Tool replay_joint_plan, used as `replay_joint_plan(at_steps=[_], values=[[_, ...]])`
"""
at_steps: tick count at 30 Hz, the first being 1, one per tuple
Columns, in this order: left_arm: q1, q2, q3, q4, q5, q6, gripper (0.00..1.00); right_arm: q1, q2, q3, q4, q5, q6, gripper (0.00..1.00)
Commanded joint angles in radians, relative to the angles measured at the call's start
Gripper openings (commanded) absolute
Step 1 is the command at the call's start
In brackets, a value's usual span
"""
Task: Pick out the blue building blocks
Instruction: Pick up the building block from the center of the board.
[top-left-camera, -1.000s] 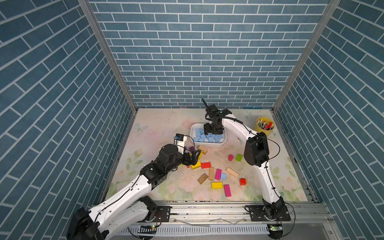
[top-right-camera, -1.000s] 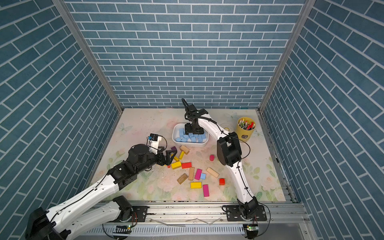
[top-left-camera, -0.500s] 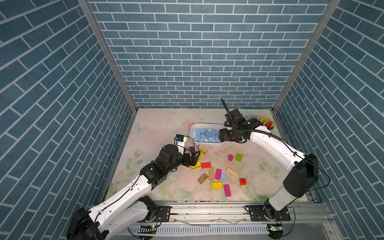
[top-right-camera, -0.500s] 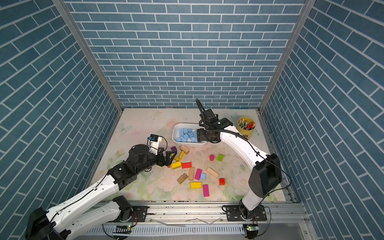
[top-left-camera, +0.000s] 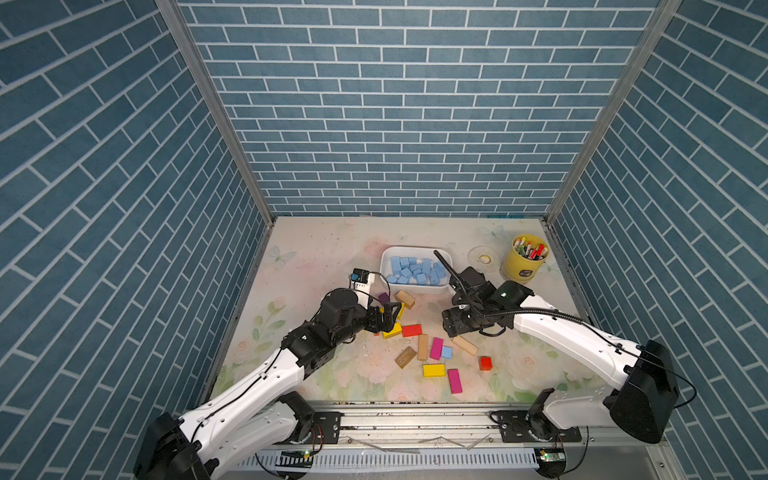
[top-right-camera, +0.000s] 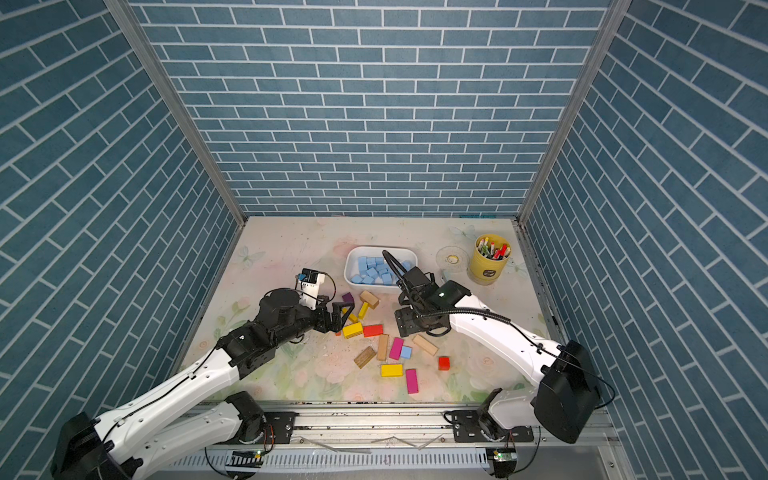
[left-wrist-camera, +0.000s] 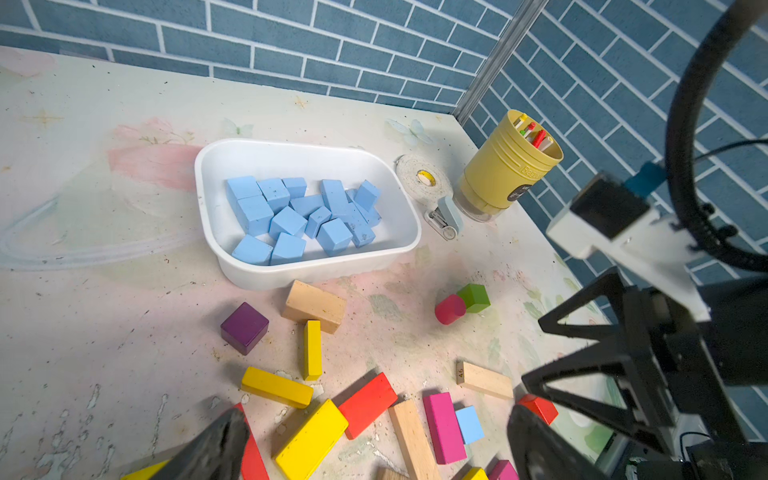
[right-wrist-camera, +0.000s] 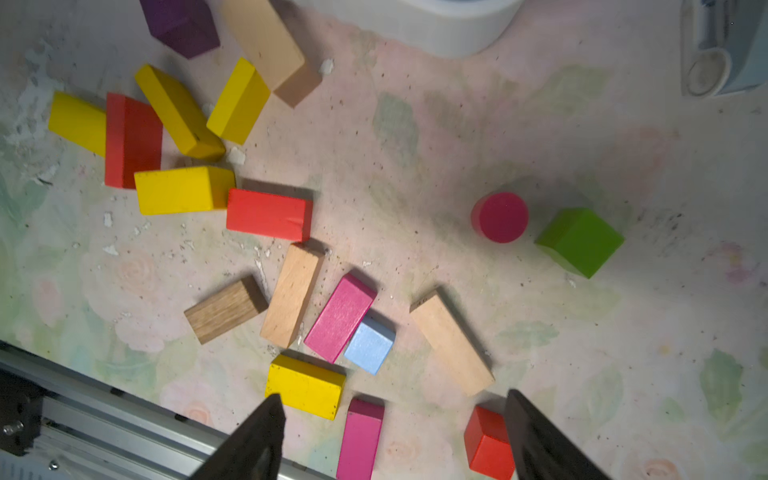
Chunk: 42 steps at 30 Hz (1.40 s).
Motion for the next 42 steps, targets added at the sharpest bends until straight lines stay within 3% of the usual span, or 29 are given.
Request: replay_joint_plan(at_steps=[1, 19, 42], values=[[0.003, -0.001, -0.012, 0.009, 0.008, 0.009, 0.99, 0.030, -0.026, -0.040, -0.016, -0.022, -0.014, 0.83], [0.003, -0.011, -0.016, 0.001, 0.005, 0.013, 0.99, 0.109, 0.101, -0.095, -0.025, -0.048, -0.061, 0.80], [0.003, -0.008, -0.025, 0.006, 0.000, 0.016, 0.99, 0.131, 0.335, -0.025, 0.015, -0.018, -0.122, 0.59]])
